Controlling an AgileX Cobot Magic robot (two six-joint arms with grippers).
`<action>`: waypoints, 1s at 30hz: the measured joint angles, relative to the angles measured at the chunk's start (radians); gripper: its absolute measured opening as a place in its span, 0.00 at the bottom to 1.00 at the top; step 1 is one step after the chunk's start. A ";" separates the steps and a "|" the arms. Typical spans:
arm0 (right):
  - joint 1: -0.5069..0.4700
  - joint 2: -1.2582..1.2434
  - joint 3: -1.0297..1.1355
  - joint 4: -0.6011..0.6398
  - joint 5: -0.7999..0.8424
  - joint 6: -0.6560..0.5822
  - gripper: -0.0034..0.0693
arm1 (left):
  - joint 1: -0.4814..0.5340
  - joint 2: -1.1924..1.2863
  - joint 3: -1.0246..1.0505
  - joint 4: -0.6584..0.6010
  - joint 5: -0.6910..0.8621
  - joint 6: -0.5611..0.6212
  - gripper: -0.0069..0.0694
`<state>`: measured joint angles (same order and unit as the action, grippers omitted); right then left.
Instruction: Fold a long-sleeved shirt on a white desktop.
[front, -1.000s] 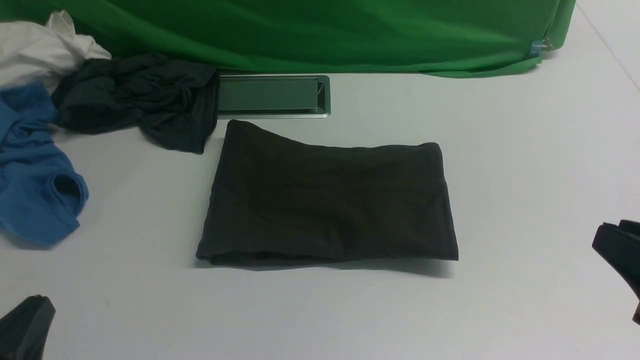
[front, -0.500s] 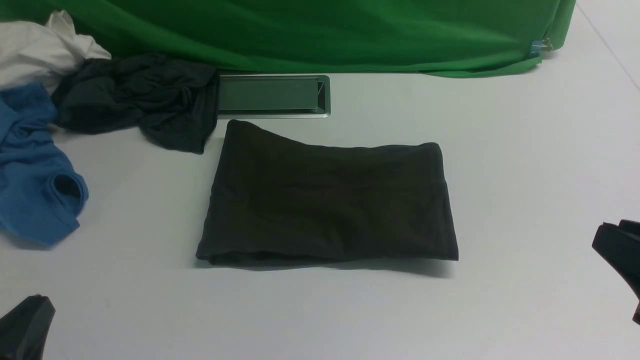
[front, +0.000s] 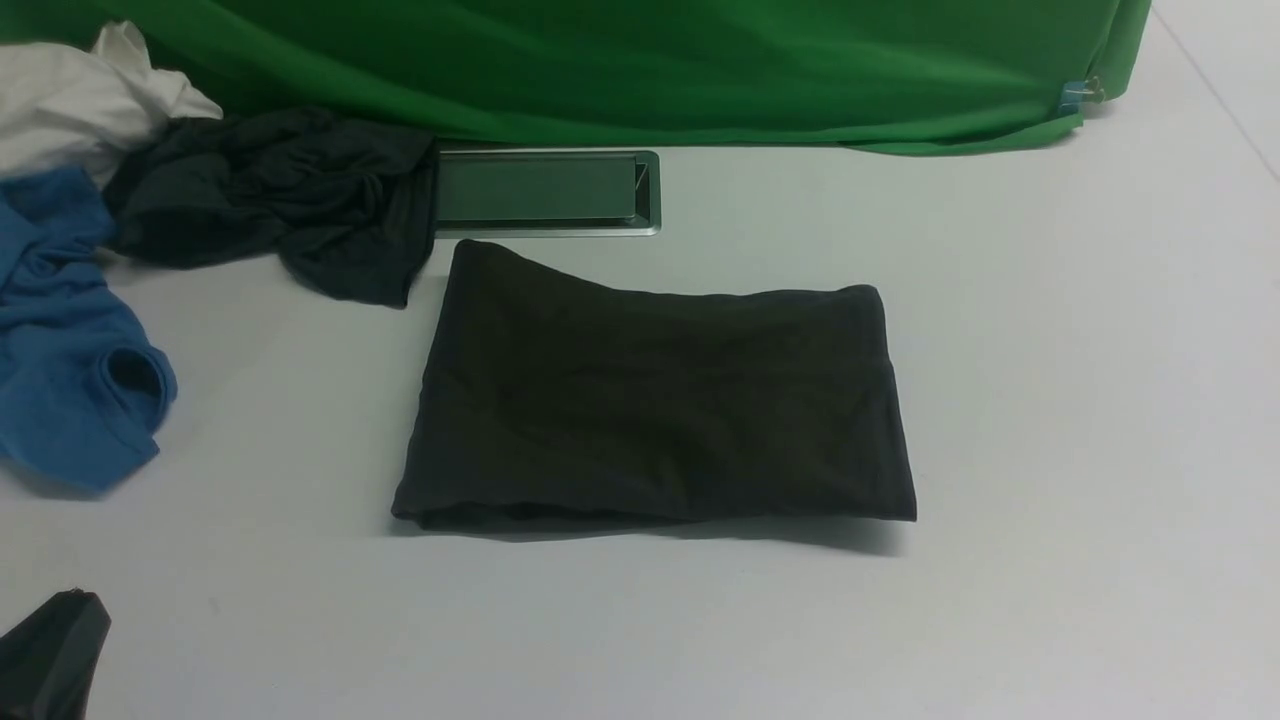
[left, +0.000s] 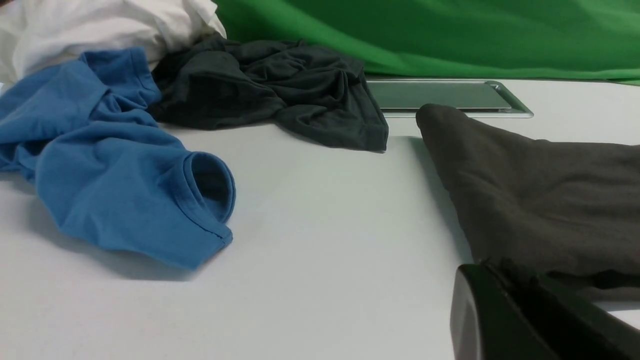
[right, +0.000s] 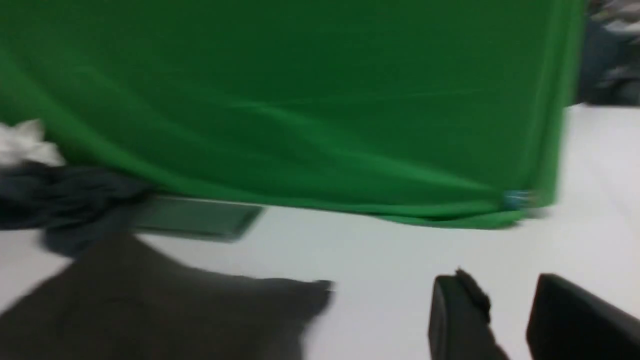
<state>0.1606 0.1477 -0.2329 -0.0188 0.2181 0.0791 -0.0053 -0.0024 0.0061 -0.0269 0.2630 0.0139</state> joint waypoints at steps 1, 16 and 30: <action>-0.019 -0.038 0.046 -0.023 0.001 0.017 0.37 | 0.000 0.000 0.000 0.000 -0.001 0.000 0.11; -0.110 -0.145 0.240 -0.132 0.016 0.105 0.37 | 0.000 0.000 0.000 0.003 -0.006 0.000 0.11; -0.189 -0.145 0.240 -0.134 0.012 0.113 0.37 | 0.000 0.000 0.000 0.008 -0.006 -0.001 0.11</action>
<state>-0.0284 0.0027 0.0071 -0.1528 0.2300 0.1919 -0.0053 -0.0024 0.0063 -0.0193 0.2574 0.0132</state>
